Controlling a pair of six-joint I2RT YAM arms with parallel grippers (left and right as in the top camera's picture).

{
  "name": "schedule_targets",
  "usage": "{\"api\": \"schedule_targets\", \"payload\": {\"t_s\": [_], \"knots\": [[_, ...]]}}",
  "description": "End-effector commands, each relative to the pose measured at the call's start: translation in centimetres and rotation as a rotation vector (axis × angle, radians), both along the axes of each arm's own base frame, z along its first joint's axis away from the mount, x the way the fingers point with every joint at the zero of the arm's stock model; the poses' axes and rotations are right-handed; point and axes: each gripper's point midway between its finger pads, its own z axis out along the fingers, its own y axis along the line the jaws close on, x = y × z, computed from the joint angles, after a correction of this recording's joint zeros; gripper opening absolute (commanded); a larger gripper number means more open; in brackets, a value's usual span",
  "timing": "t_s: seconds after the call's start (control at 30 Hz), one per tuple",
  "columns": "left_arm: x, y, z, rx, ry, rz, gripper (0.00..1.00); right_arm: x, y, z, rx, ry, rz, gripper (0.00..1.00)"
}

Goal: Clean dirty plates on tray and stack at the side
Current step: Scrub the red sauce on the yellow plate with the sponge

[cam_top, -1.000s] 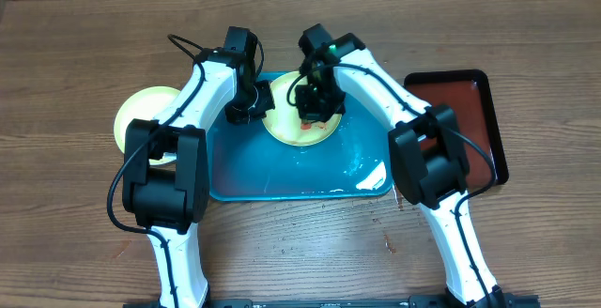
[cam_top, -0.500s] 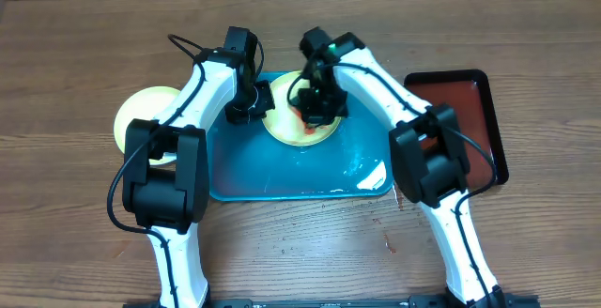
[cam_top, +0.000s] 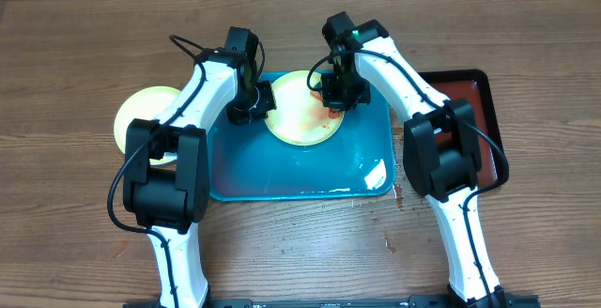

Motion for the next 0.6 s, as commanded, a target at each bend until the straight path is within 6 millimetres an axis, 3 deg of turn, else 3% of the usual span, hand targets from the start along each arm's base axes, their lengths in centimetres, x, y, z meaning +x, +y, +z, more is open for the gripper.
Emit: {"api": "schedule_targets", "payload": {"t_s": [0.0, 0.13, 0.33, 0.47, 0.57], "knots": [[-0.7, 0.1, -1.7, 0.013, 0.044, -0.017, 0.04, -0.4, 1.7, -2.5, -0.006, 0.006, 0.047, 0.04], [-0.7, 0.1, -1.7, 0.013, 0.044, -0.017, 0.04, -1.7, 4.5, -2.6, 0.031, 0.010, 0.097, 0.04], [-0.7, 0.1, -1.7, 0.013, 0.044, -0.016, 0.04, -4.7, 7.1, -3.1, 0.067, 0.074, 0.153, 0.04], [-0.7, 0.2, -1.7, 0.013, 0.043, -0.014, 0.04, -5.8, 7.0, -3.0, 0.054, 0.110, 0.167, 0.04], [-0.7, 0.3, -1.7, 0.014, 0.043, -0.013, 0.04, -6.2, 5.6, -3.1, 0.015, 0.131, 0.197, 0.04]]}}
